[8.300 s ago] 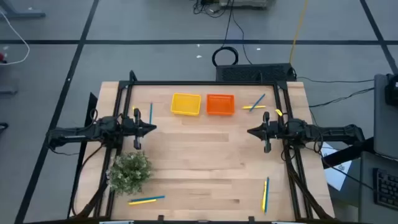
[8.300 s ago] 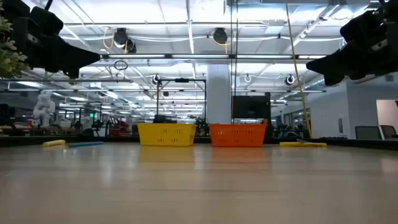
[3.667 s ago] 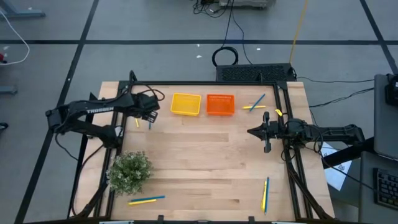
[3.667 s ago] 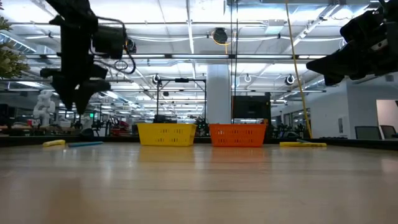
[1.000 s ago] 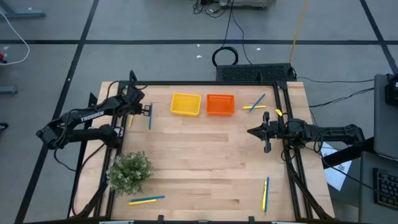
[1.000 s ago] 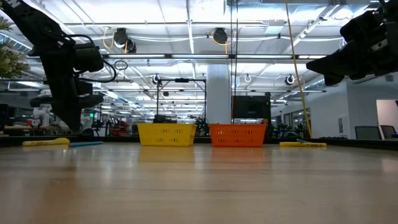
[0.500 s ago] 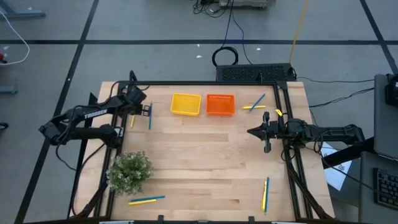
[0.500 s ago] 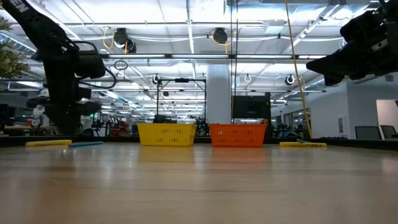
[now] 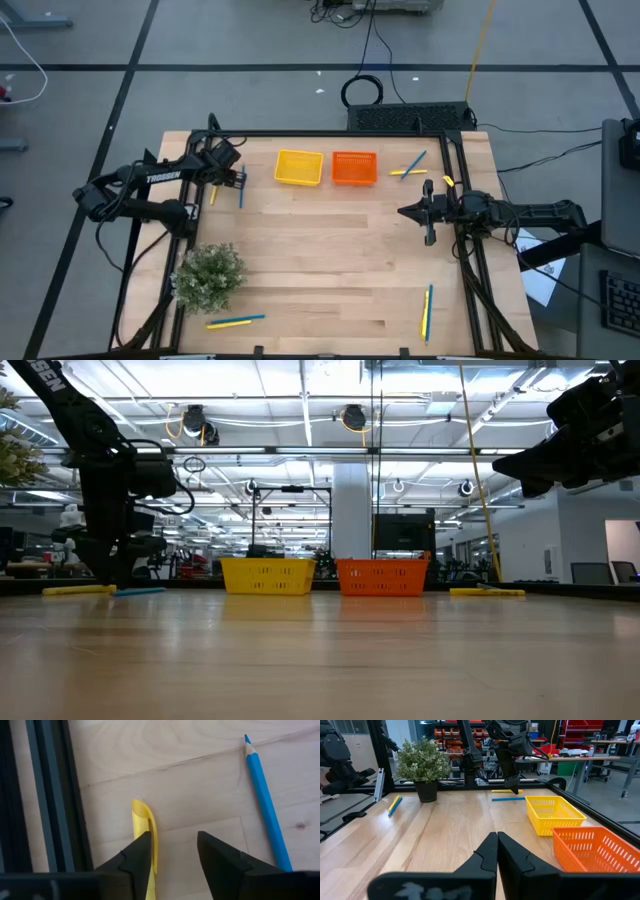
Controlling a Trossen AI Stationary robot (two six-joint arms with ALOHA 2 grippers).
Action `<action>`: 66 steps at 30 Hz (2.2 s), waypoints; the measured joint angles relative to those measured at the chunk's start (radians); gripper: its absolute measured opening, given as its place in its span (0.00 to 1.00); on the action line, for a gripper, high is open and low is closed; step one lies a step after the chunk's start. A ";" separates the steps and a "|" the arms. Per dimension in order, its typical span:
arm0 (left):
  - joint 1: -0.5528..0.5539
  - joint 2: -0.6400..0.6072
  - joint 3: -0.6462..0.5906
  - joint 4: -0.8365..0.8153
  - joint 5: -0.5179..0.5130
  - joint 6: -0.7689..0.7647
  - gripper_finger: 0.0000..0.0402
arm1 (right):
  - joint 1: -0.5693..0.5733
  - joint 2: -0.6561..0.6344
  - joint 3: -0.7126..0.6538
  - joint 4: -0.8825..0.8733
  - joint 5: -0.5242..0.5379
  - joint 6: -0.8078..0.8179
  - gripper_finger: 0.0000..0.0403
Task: Sort pens & pencils
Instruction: Put the top left yellow pen into the yellow bin
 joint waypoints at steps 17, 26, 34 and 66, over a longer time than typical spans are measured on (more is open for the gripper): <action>-0.001 0.004 -0.001 -0.037 0.020 0.042 0.28 | 0.000 0.000 0.000 0.000 0.000 0.000 0.00; 0.000 0.005 -0.003 -0.040 -0.012 0.046 0.02 | 0.000 0.000 0.000 0.000 0.000 0.000 0.00; 0.000 -0.005 -0.004 -0.043 0.004 0.068 0.00 | 0.000 0.000 0.000 0.000 0.000 0.000 0.00; 0.058 -0.095 -0.003 -0.074 -0.011 0.048 0.42 | 0.000 0.000 0.000 0.000 0.000 0.000 0.00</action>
